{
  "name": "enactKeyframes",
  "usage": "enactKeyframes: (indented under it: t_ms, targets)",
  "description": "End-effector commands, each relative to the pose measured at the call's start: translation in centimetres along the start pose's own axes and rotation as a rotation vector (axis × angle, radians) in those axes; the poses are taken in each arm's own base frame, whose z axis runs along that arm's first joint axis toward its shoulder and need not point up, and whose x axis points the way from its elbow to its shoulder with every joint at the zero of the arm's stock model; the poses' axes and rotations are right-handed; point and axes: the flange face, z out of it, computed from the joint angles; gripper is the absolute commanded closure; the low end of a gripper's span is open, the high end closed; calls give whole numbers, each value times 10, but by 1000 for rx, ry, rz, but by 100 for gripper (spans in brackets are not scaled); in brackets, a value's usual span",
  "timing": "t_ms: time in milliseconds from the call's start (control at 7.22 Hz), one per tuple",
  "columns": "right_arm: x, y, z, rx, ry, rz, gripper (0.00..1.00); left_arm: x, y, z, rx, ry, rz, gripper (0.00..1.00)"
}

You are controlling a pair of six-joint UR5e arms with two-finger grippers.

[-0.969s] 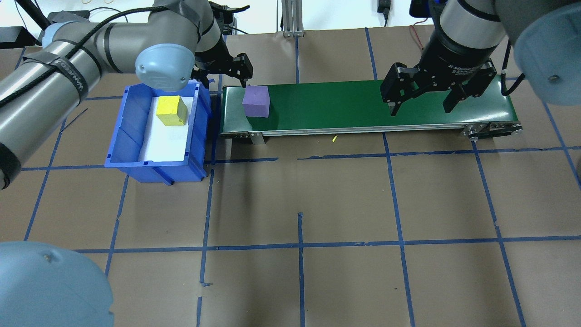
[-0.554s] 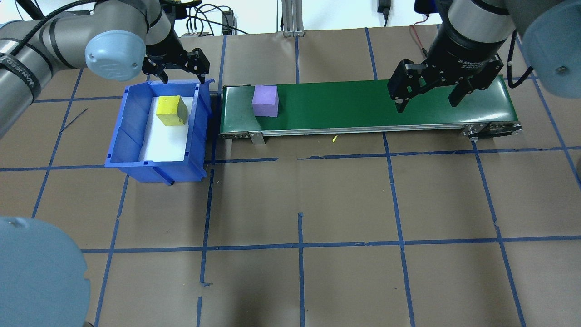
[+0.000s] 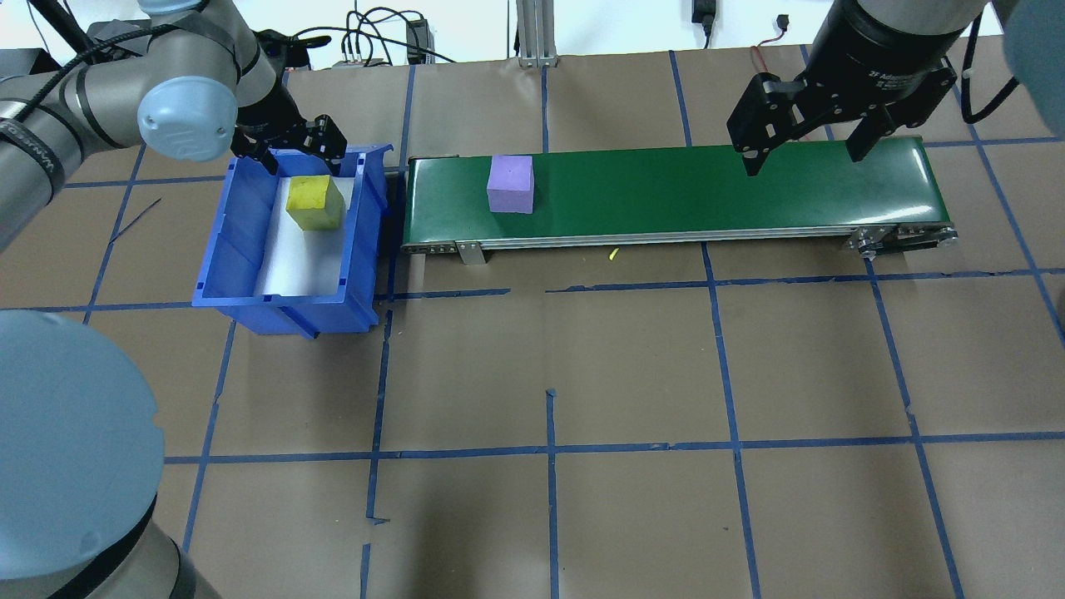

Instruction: Move block left to right into plate

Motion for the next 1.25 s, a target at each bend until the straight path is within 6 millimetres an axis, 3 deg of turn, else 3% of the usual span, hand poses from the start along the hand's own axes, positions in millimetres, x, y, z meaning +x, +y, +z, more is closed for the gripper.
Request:
enactKeyframes:
  t_ms: [0, 138, 277, 415, 554, 692, 831, 969, 1108]
  targets:
    - [0, 1, 8, -14, 1, -1, 0, -3, -1, 28, -22, 5, -6, 0]
    - [4, -1, 6, 2, 8, -9, 0, -6, 0, 36, -34, 8, -11, 0]
    - [22, -6, 4, 19, 7, -39, 0, -17, 2, 52, -59, 14, -31, 0]
    - [68, -10, 3, 22, 5, -58, 0, -17, 3, 55, -61, 22, -48, 1]
    - [123, -9, 4, 26, -14, -23, 0, -18, 4, 59, -70, 13, -41, 15]
    - [160, -6, 5, 44, -61, 46, 0, -18, 4, 59, -71, 17, -38, 37]
    - [186, -5, 10, 59, -99, 39, 0, -18, 4, 52, -62, 15, -28, 66]
    - [199, -5, 10, 85, -140, 54, 0, -18, 4, 42, -50, 9, -28, 77]
    - [203, -11, 7, 108, -155, 58, 0, -20, 4, 25, -37, -17, -32, 77]
